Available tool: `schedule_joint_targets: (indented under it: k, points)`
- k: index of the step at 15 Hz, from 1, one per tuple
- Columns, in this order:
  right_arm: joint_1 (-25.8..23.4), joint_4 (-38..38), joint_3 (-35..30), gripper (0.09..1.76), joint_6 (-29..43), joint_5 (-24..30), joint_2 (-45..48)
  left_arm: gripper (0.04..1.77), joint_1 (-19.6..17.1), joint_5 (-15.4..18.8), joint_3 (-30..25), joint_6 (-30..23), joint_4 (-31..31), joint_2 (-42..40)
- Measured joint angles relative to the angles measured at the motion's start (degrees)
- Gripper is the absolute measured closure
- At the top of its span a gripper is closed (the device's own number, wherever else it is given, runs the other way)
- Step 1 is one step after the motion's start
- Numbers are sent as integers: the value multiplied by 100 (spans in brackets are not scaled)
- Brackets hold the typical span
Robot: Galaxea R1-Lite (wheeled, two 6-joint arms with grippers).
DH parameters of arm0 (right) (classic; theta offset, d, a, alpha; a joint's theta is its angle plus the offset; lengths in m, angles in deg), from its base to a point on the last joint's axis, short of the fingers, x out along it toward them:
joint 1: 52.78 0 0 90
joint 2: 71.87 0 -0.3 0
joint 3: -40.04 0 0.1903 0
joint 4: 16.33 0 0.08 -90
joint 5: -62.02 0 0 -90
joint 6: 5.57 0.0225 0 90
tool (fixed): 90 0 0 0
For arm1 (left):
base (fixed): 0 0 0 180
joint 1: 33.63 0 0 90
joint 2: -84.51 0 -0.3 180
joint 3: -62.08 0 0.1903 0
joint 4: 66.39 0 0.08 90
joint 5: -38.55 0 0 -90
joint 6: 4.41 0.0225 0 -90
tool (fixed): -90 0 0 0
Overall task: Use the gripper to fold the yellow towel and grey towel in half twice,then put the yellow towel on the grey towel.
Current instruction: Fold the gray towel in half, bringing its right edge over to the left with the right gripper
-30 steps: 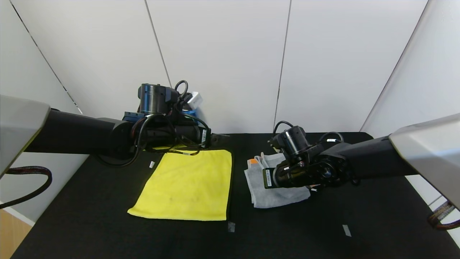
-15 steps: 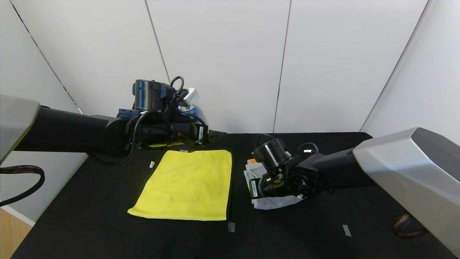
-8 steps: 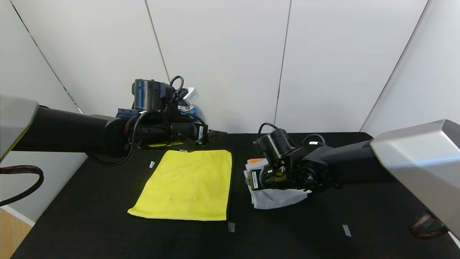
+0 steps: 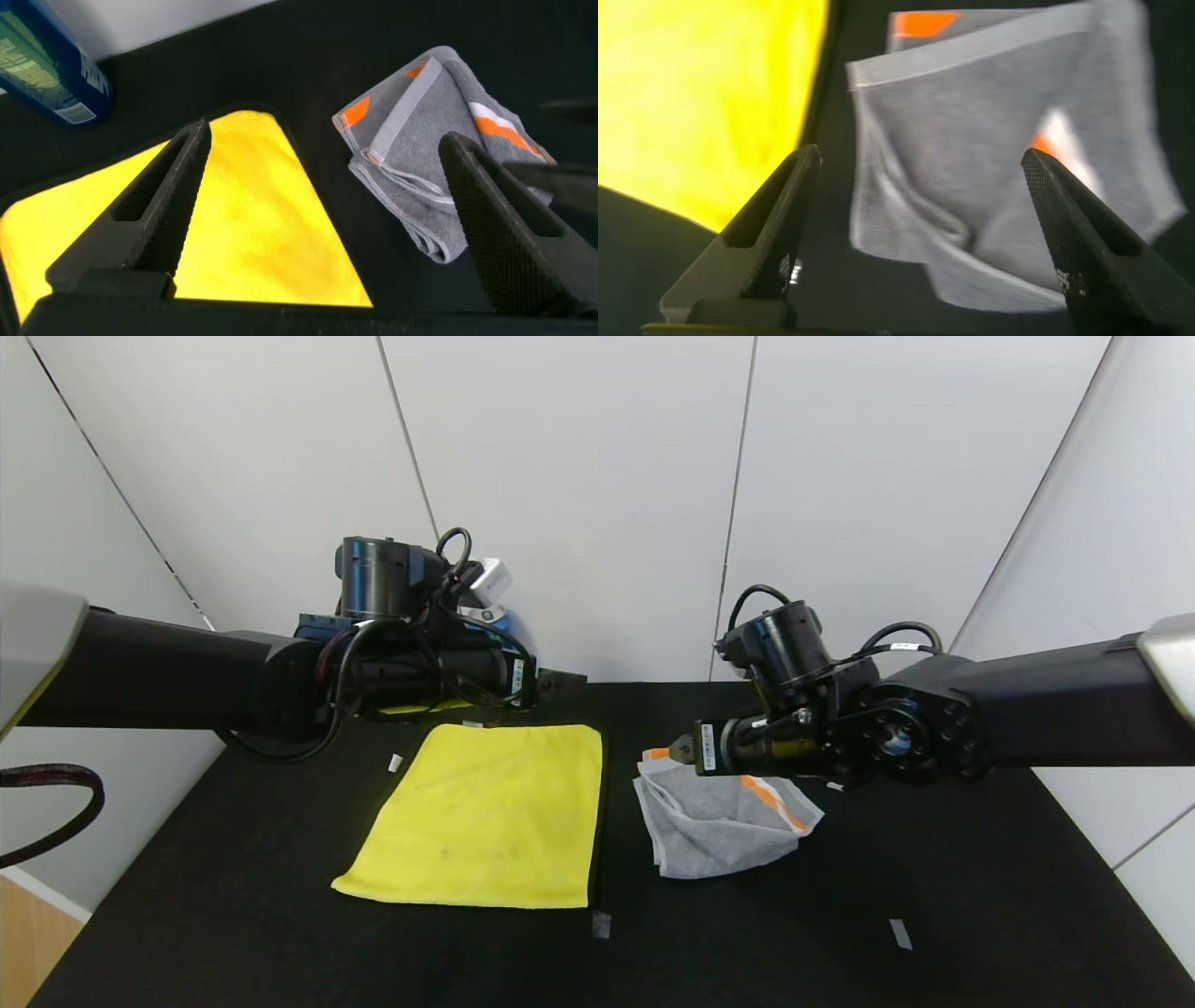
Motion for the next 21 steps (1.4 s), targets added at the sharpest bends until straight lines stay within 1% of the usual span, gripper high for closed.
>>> schedule_joint_targets:
  k: [2, 5, 9, 11, 14, 18, 21]
  points:
    - [-323, -117, -154, 25, 74, 11, 182, 9, 0, 0, -7, 4, -5, -1]
    - [-803, -150, -562, 21, 367, 79, 380, 9, 9, 9, -9, 6, -5, 2]
    - [-1235, -112, -1113, 18, 550, 116, 458, 9, 49, 4, -17, 13, -6, 33]
    - [-1412, -110, -1306, 17, 628, 316, 468, 9, 59, 2, -27, 15, -6, 55]
    - [-1534, -145, -1445, 16, 1087, 479, 474, 9, 69, -5, -28, 15, -9, 74]
    - [-1497, -183, -1424, 15, 2182, 501, 461, 9, 69, -7, -28, 15, -9, 90]
    - [-1351, -435, -1370, 15, 2989, 503, 455, 9, 69, -7, -28, 15, -9, 90]
